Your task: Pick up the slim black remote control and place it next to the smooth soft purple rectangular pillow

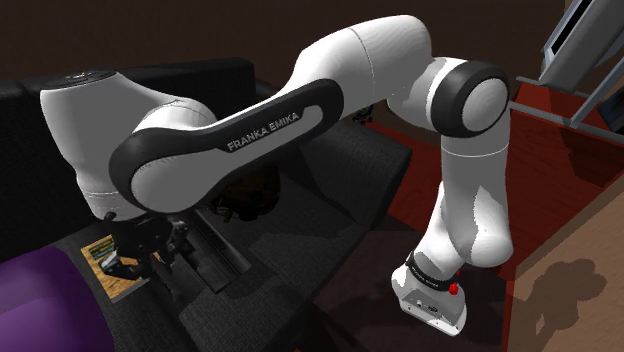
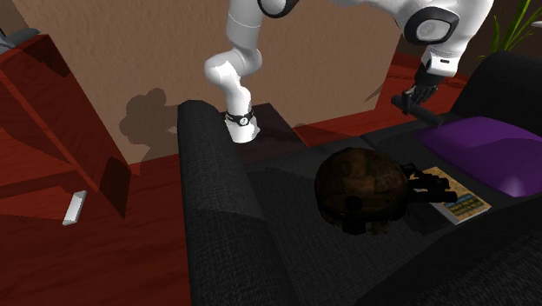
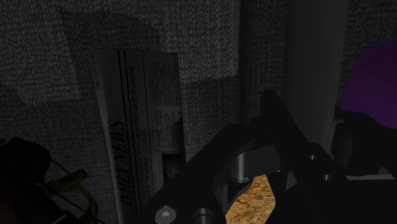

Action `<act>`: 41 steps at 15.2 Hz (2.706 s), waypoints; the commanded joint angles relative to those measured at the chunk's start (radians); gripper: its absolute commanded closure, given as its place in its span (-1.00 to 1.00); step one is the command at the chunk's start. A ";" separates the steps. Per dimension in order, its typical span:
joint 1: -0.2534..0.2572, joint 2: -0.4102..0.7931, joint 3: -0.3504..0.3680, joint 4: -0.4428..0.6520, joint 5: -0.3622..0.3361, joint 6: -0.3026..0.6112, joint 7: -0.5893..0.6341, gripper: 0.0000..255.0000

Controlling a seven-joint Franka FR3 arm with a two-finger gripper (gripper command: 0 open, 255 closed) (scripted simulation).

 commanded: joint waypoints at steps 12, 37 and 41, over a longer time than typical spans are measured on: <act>0.020 0.084 -0.021 -0.050 -0.039 0.127 0.019 1.00; 0.051 0.229 -0.068 -0.103 -0.102 0.318 0.041 1.00; 0.051 0.229 -0.068 -0.103 -0.102 0.318 0.041 -1.00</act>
